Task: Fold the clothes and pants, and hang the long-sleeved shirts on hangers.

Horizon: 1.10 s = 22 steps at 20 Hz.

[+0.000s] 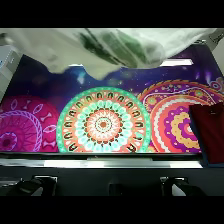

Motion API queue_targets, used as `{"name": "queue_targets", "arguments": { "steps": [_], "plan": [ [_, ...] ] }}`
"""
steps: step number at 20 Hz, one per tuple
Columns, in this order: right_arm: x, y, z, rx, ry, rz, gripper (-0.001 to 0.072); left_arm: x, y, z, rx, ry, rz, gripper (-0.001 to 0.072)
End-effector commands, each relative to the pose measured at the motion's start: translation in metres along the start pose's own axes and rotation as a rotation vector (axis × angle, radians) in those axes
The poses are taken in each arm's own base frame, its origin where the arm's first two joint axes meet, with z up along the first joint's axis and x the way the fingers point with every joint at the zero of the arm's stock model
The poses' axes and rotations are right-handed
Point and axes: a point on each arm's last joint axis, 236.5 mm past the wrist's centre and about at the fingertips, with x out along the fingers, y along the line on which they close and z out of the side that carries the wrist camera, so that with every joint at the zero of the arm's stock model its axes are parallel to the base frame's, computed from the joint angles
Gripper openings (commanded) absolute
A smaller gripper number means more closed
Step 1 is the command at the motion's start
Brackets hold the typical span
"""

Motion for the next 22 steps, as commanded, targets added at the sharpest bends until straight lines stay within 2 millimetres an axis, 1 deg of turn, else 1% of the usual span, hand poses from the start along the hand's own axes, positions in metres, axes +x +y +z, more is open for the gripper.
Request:
{"name": "queue_targets", "arguments": {
  "steps": [1,2,3,4,5,6,7,8,9,10,11,12,13,14,15,16,17,18,20,21,22],
  "plan": [
    [-0.086,0.029,0.040,-0.035,-0.188,-0.033,0.0037,-0.062,-0.036,0.081,0.071,-0.258,-0.013,0.0022],
    [-0.094,0.031,0.039,-0.041,-0.189,-0.038,0.0037,-0.070,-0.038,0.095,0.075,-0.319,-0.008,0.0022],
    [-0.095,0.030,0.033,-0.044,-0.164,-0.047,0.0037,-0.075,-0.035,0.105,0.091,-0.364,0.010,0.0022],
    [-0.091,0.022,0.020,-0.024,-0.106,-0.073,0.0037,-0.074,-0.028,0.106,0.136,-0.366,0.048,0.0021],
    [-0.083,0.010,-0.001,0.018,-0.019,-0.110,0.0036,-0.066,-0.013,0.096,0.203,-0.317,0.107,0.0021],
    [-0.071,-0.008,-0.036,0.074,0.120,-0.162,0.0036,-0.053,0.009,0.072,0.245,-0.217,0.173,0.0021],
    [-0.057,-0.026,-0.079,0.124,0.288,-0.210,0.0036,-0.039,0.039,0.039,0.251,-0.086,0.247,0.0021],
    [-0.041,-0.041,-0.133,0.183,0.486,-0.240,0.0035,-0.028,0.075,-0.002,0.225,0.060,0.330,0.0021],
    [-0.023,-0.050,-0.188,0.246,0.660,-0.246,0.0035,-0.019,0.114,-0.053,0.183,0.215,0.412,0.0022],
    [-0.005,-0.055,-0.239,0.304,0.787,-0.235,0.0035,-0.013,0.148,-0.104,0.149,0.345,0.465,0.0022],
    [0.015,-0.058,-0.288,0.361,0.872,-0.221,0.0035,-0.007,0.180,-0.161,0.108,0.461,0.503,0.0022],
    [0.037,-0.059,-0.339,0.434,0.920,-0.206,0.0036,-0.003,0.208,-0.213,0.073,0.542,0.534,0.0022],
    [0.058,-0.060,-0.380,0.515,0.926,-0.202,0.0036,0.003,0.235,-0.263,0.052,0.586,0.556,0.0022],
    [0.078,-0.062,-0.417,0.608,0.913,-0.213,0.0037,0.010,0.259,-0.303,0.043,0.594,0.575,0.0022],
    [0.094,-0.065,-0.443,0.682,0.889,-0.229,0.0037,0.016,0.278,-0.333,0.039,0.587,0.589,0.0022],
    [0.109,-0.069,-0.464,0.768,0.866,-0.253,0.0037,0.022,0.294,-0.358,0.036,0.588,0.600,0.0023],
    [0.121,-0.071,-0.475,0.837,0.852,-0.271,0.0037,0.026,0.302,-0.379,0.007,0.604,0.608,0.0023],
    [0.135,-0.072,-0.483,0.902,0.829,-0.273,0.0037,0.031,0.305,-0.397,-0.067,0.603,0.620,0.0023],
    [0.160,-0.078,-0.489,1.020,0.755,-0.284,0.0037,0.037,0.302,-0.425,-0.210,0.604,0.640,0.0024],
    [0.170,-0.083,-0.490,1.050,0.720,-0.293,0.0038,0.039,0.298,-0.437,-0.233,0.620,0.637,0.0027],
    [0.177,-0.088,-0.492,1.069,0.693,-0.301,0.0075,0.040,0.293,-0.446,-0.244,0.638,0.630,0.0083]
  ]
}}
